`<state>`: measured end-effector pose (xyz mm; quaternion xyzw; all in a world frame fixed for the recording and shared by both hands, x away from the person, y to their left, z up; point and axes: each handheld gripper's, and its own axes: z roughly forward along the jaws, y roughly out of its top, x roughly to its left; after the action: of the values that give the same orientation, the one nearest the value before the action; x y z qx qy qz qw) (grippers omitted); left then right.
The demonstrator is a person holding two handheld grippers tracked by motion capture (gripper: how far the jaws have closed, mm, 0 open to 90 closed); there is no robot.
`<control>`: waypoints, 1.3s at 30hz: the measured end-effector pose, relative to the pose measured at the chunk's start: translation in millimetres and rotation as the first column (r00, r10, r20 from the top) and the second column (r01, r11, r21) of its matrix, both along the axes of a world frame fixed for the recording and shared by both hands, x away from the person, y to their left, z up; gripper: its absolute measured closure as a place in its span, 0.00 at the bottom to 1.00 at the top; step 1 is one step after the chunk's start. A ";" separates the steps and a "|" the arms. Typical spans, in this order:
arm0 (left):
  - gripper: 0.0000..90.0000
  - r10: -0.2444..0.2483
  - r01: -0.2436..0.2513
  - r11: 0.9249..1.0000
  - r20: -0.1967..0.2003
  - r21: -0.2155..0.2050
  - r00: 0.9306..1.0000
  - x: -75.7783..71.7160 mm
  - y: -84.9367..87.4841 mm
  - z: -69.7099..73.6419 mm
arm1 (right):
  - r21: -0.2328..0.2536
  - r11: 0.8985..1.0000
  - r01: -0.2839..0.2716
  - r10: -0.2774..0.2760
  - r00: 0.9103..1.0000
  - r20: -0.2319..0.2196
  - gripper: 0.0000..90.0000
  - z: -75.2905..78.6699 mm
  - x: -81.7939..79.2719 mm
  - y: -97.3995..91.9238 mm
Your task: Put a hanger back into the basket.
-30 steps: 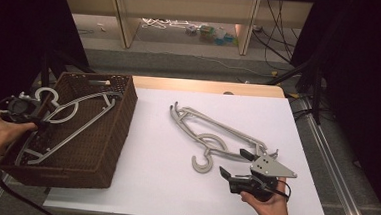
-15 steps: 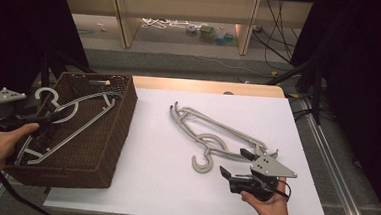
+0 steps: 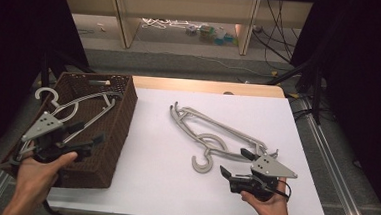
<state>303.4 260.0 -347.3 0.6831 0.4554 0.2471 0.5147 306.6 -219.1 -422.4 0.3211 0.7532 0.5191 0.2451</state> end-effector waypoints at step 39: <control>0.18 -0.213 0.222 0.974 0.158 -0.040 0.964 -7.8 -63.8 -74.1 | 0.020 0.999 -0.031 0.032 0.999 -0.007 0.18 -7.0 2.4 -1.1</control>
<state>295.6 196.2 -421.4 0.6929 0.3437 0.2274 0.5916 309.0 -220.1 -429.4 0.3136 0.7541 0.5289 0.2309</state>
